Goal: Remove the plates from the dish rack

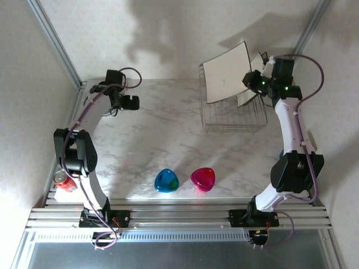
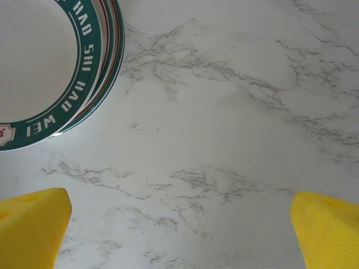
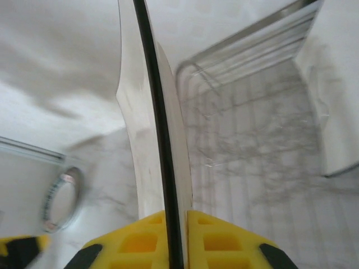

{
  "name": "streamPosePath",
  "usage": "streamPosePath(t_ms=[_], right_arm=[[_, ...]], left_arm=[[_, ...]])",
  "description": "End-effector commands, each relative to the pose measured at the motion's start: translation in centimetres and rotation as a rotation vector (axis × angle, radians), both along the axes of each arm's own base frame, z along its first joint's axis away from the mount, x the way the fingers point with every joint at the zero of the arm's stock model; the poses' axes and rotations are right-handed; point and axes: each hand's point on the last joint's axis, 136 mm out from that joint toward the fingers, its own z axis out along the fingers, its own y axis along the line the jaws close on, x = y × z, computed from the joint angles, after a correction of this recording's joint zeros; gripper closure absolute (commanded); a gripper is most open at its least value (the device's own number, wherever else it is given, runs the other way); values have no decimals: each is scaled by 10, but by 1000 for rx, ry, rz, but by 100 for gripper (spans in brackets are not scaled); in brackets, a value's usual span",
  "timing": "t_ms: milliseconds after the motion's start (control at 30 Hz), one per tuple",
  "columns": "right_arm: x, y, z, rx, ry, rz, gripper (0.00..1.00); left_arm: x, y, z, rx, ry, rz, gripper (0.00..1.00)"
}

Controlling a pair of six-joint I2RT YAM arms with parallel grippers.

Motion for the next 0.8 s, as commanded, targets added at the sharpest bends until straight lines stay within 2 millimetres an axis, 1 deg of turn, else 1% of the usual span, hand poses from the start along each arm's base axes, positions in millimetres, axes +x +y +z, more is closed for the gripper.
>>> streamPosePath(t_ms=[0,67,233,367,467,600,700,767], right_arm=[[-12,42,88,284,-329,212,100],[-16,48,71,366,-319,233,100],[-24,55,30,464,-279,235,100],[-30,63,9,481,-253,238,100],[-31,70,0,481,-238,246,100],[-29,76,-8,485,-224,255,100],[-27,81,-12,490,-215,261,100],[-25,84,-15,489,-207,266,100]], left_arm=[[1,-8,10,-19,-22,-16,0],[2,-10,11,-26,-26,-17,1],[4,-12,8,-34,-22,-22,1],[6,-16,8,-39,-23,-26,0],[7,-19,10,-55,-34,-33,0],[9,-28,14,-96,-55,-54,0],[11,-45,22,-188,-92,-107,0],[12,-63,30,-288,-127,-162,0]])
